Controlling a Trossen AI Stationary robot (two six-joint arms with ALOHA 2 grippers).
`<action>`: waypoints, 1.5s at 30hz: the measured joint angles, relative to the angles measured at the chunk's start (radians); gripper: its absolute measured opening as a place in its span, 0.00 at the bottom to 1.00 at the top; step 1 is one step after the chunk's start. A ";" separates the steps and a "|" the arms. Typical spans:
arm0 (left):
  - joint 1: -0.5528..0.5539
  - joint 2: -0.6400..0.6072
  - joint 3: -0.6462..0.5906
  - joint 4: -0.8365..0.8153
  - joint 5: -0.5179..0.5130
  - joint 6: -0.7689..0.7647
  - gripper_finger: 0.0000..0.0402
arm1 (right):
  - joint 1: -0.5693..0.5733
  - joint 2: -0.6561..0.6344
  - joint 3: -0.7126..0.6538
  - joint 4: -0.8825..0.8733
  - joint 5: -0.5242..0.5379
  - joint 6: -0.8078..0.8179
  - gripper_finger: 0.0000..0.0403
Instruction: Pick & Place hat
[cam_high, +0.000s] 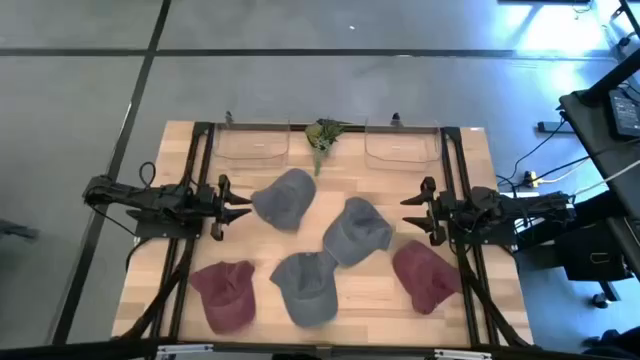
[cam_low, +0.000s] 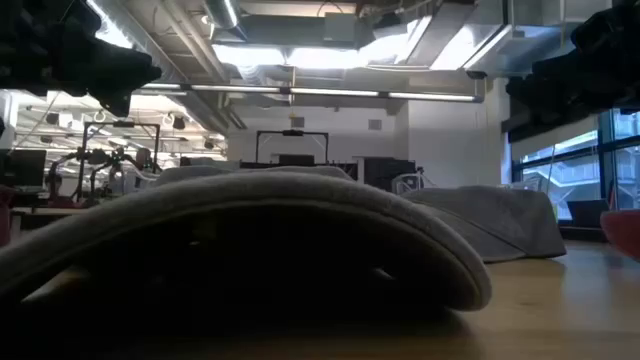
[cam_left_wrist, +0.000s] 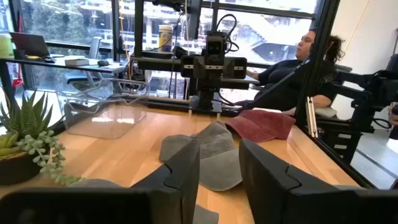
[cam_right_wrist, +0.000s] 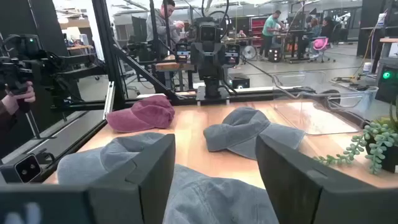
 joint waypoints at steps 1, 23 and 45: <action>0.000 0.000 0.000 0.000 0.000 0.000 0.27 | 0.000 0.000 0.000 0.000 0.000 0.000 0.55; 0.000 0.000 0.000 -0.001 -0.001 0.000 0.28 | 0.000 0.000 0.000 -0.002 -0.009 -0.029 0.55; 0.000 0.000 0.000 -0.001 -0.001 0.000 0.30 | 0.000 0.011 0.067 0.065 -0.029 0.079 0.78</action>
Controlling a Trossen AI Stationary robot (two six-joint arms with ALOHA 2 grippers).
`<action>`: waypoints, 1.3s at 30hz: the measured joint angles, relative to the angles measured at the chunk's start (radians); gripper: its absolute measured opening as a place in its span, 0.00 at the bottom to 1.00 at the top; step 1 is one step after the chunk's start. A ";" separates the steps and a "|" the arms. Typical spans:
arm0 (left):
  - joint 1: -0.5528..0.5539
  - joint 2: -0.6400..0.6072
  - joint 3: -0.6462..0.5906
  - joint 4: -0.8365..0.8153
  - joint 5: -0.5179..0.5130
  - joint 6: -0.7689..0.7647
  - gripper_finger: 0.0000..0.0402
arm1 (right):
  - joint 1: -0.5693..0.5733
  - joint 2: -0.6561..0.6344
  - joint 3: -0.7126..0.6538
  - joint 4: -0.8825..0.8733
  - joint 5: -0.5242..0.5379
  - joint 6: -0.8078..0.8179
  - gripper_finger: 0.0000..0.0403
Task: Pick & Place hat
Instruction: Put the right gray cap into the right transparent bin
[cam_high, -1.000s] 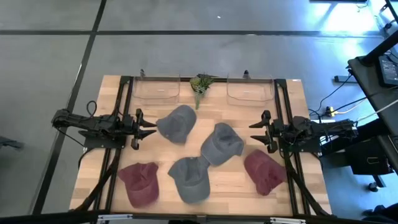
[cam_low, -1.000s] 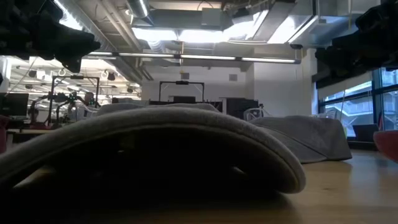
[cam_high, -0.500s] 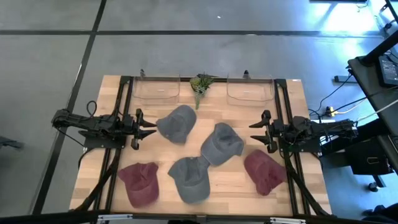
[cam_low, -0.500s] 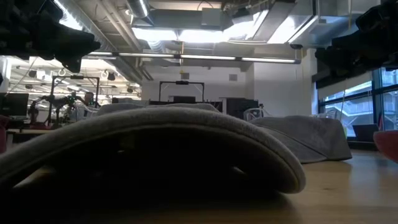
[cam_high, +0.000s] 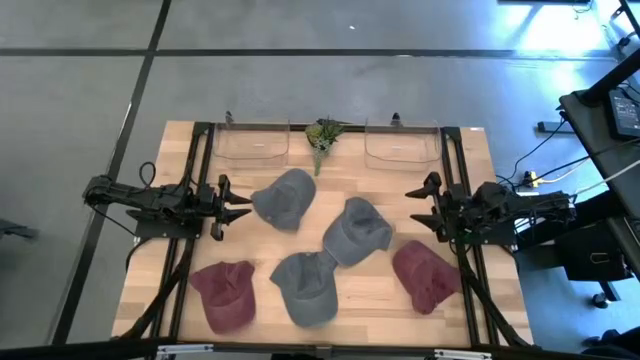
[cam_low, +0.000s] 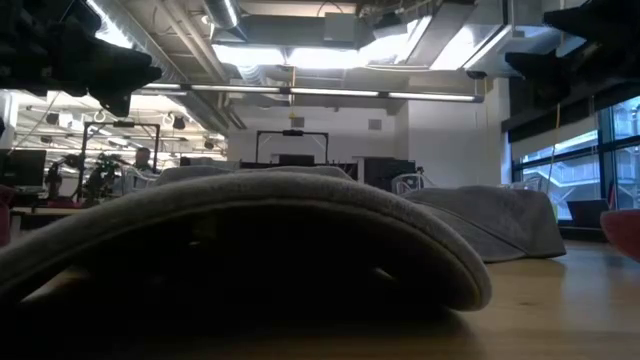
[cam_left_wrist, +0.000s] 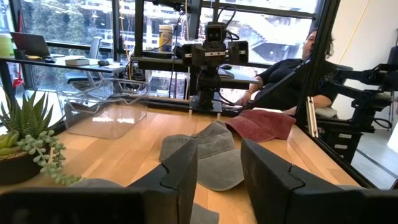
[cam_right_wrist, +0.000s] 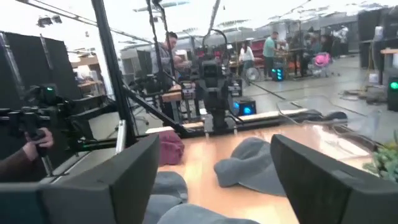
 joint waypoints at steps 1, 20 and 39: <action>0.000 0.000 0.000 0.000 0.000 0.000 0.30 | 0.000 0.000 0.000 0.000 -0.032 -0.002 0.79; 0.000 0.000 0.000 -0.001 0.000 0.000 0.30 | 0.000 0.768 0.403 -0.430 0.285 0.543 0.80; 0.000 0.000 0.000 -0.002 0.003 -0.008 0.29 | -0.012 1.556 0.736 -0.670 0.256 0.735 0.80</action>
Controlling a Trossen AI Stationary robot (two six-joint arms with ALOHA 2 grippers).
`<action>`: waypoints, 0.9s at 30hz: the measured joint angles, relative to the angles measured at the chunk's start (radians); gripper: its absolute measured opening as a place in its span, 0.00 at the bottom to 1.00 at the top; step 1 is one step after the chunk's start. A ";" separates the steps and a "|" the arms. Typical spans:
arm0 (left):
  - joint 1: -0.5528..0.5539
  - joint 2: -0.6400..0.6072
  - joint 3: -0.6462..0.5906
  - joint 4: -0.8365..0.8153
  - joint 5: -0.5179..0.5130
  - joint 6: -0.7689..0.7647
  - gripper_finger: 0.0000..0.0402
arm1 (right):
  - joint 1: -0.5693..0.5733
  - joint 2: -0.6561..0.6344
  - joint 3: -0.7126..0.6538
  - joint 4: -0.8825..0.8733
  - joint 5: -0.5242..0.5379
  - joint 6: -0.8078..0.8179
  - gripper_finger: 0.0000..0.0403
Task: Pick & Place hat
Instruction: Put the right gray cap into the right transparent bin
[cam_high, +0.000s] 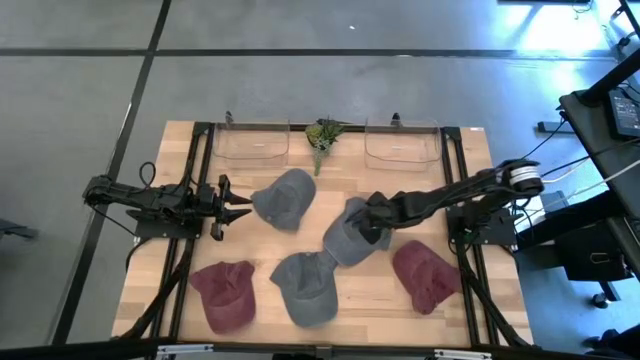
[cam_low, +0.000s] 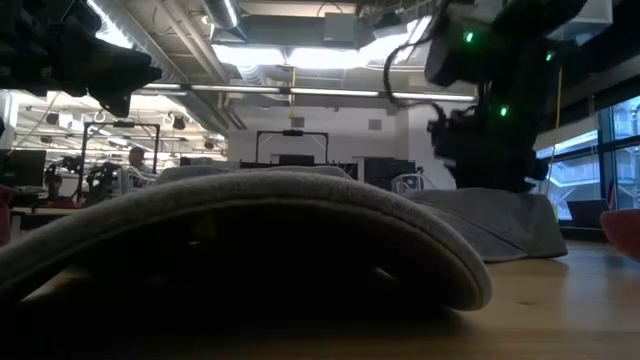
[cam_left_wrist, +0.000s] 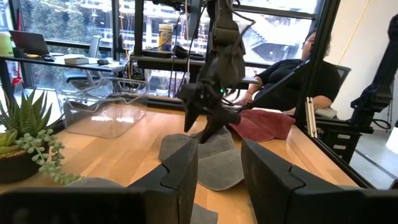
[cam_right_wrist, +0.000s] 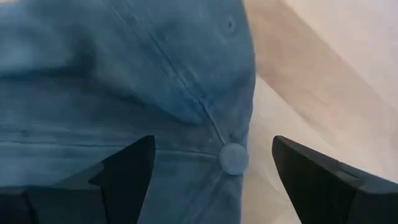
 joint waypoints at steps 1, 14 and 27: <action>0.000 0.000 0.000 0.000 0.000 0.000 0.29 | -0.005 0.016 0.002 -0.001 0.000 -0.002 0.80; 0.000 0.000 0.000 0.000 0.001 0.000 0.29 | -0.056 0.071 0.007 -0.012 -0.015 -0.050 0.37; 0.000 0.000 0.000 0.000 0.001 0.000 0.29 | -0.077 0.037 0.036 -0.082 0.000 -0.248 0.11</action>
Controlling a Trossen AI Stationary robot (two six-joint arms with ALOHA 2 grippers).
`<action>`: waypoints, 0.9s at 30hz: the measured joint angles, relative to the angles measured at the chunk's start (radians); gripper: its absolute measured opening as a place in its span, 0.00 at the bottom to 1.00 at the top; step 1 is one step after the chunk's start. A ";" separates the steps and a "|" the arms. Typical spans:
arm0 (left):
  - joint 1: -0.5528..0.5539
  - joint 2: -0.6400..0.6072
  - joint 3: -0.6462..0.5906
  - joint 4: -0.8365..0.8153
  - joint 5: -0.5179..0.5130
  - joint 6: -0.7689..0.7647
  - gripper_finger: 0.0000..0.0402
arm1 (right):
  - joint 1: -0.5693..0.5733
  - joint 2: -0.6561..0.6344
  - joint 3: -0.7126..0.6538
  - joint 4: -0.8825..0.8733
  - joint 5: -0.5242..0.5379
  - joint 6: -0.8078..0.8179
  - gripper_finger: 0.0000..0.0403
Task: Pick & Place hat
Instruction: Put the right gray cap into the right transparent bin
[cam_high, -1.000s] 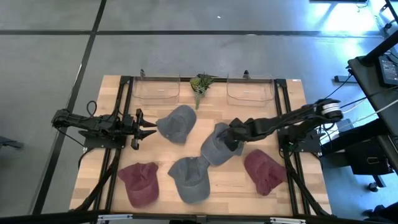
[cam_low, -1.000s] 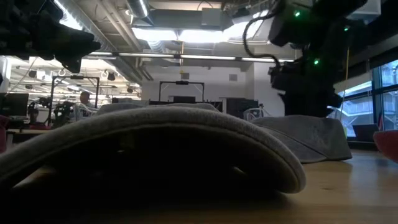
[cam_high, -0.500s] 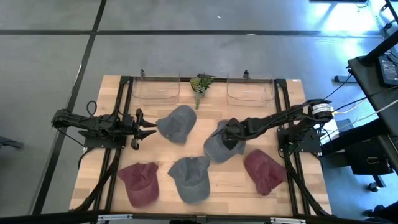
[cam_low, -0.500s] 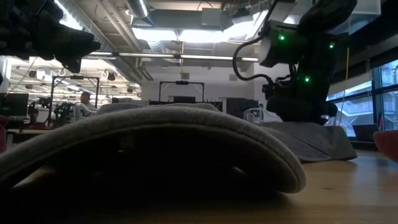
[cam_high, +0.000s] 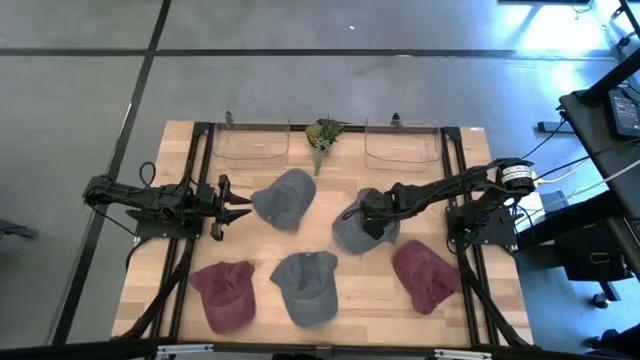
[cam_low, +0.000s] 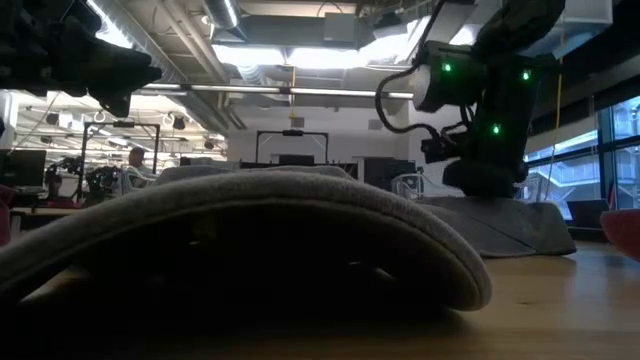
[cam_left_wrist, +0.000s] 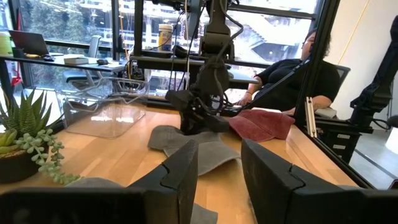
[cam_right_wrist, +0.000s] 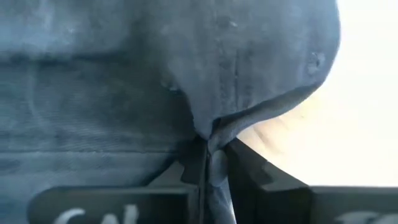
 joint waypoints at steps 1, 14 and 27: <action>0.000 0.000 0.000 0.000 0.000 0.000 0.29 | 0.000 -0.016 0.016 -0.017 0.000 -0.014 0.11; 0.000 0.000 0.000 0.000 0.000 0.000 0.29 | -0.004 -0.247 0.294 -0.362 0.105 -0.088 0.11; 0.000 0.000 0.000 0.000 0.000 0.025 0.29 | -0.121 -0.403 0.562 -0.494 0.401 -0.219 0.11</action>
